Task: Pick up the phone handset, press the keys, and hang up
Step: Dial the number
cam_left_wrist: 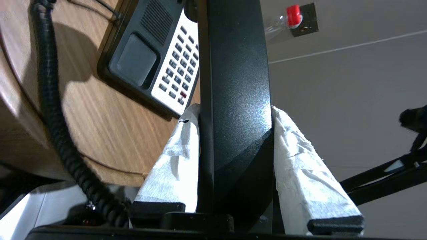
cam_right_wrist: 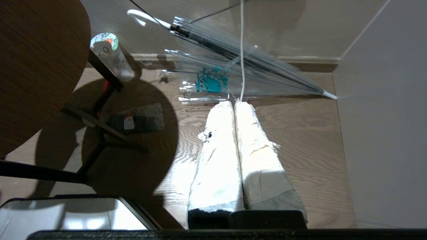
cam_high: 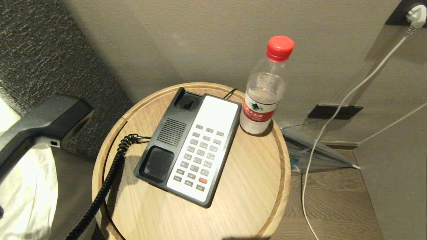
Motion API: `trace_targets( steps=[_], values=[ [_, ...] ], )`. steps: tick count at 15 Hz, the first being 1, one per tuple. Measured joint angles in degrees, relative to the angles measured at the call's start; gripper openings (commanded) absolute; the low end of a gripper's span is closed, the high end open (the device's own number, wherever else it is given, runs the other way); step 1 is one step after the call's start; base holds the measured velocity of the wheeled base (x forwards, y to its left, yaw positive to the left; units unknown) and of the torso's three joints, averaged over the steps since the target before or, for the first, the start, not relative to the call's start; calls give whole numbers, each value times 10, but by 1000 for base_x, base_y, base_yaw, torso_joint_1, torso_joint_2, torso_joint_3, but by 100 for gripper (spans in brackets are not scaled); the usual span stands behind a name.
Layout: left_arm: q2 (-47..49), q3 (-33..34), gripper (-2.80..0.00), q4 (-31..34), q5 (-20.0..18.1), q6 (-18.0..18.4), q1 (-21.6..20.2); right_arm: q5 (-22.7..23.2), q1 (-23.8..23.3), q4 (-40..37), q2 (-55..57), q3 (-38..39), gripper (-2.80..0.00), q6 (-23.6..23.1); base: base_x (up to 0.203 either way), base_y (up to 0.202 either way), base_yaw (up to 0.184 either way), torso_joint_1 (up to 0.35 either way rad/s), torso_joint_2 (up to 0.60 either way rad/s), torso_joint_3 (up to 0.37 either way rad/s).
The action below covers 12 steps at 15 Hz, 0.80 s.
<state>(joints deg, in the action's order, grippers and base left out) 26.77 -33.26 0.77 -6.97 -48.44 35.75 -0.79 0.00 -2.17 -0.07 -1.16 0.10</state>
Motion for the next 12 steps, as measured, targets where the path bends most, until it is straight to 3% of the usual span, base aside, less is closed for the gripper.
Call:
trace_targets(
  steps=[4, 12],
  values=[
    [-11, 23, -280, -38, 0, 0, -9, 0, 0, 2, 0, -1, -280, 0, 0, 0, 0, 0, 0, 0],
    [-14, 32, -280, -38, 0, 1, -11, 2, 0, -6, 0, -9, -280, 3, 0, 0, 0, 0, 0, 0]
  ],
)
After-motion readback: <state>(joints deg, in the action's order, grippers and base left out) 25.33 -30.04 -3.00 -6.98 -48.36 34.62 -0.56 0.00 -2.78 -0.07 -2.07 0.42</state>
